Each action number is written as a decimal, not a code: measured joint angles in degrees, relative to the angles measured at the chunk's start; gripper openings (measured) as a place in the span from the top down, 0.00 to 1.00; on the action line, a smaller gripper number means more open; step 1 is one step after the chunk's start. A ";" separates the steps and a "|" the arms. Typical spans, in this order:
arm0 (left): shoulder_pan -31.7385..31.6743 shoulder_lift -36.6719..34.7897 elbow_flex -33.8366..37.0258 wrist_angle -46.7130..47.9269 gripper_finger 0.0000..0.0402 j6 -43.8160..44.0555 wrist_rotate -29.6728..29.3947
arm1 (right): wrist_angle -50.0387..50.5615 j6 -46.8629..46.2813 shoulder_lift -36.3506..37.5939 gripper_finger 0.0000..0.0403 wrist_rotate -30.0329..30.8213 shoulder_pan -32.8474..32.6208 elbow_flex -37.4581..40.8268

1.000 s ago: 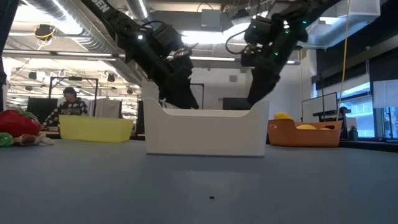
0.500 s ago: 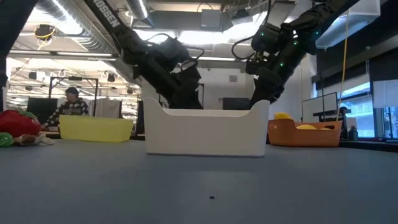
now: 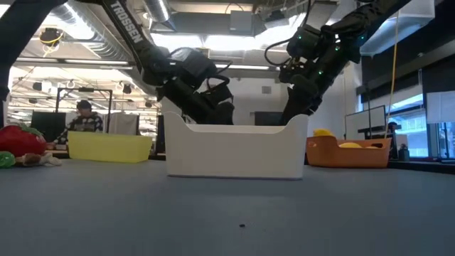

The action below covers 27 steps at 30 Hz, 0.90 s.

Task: Sort produce into baskets
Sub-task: Put the red tomato into the yellow bin

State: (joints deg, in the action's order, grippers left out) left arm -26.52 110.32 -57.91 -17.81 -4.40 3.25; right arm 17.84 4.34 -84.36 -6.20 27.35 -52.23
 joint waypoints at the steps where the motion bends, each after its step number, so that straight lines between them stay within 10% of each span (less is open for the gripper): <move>1: -0.05 0.39 0.00 -0.39 0.27 0.02 0.09 | -0.12 0.00 0.00 0.10 -0.01 0.00 0.00; 27: -0.15 -1.85 -0.03 -6.32 0.27 3.53 4.23 | -0.21 0.22 -0.04 0.10 -0.03 0.00 0.00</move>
State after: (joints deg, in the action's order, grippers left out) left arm -26.68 108.48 -57.94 -24.13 -0.86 7.48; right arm 17.63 4.56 -84.40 -6.23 27.35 -52.23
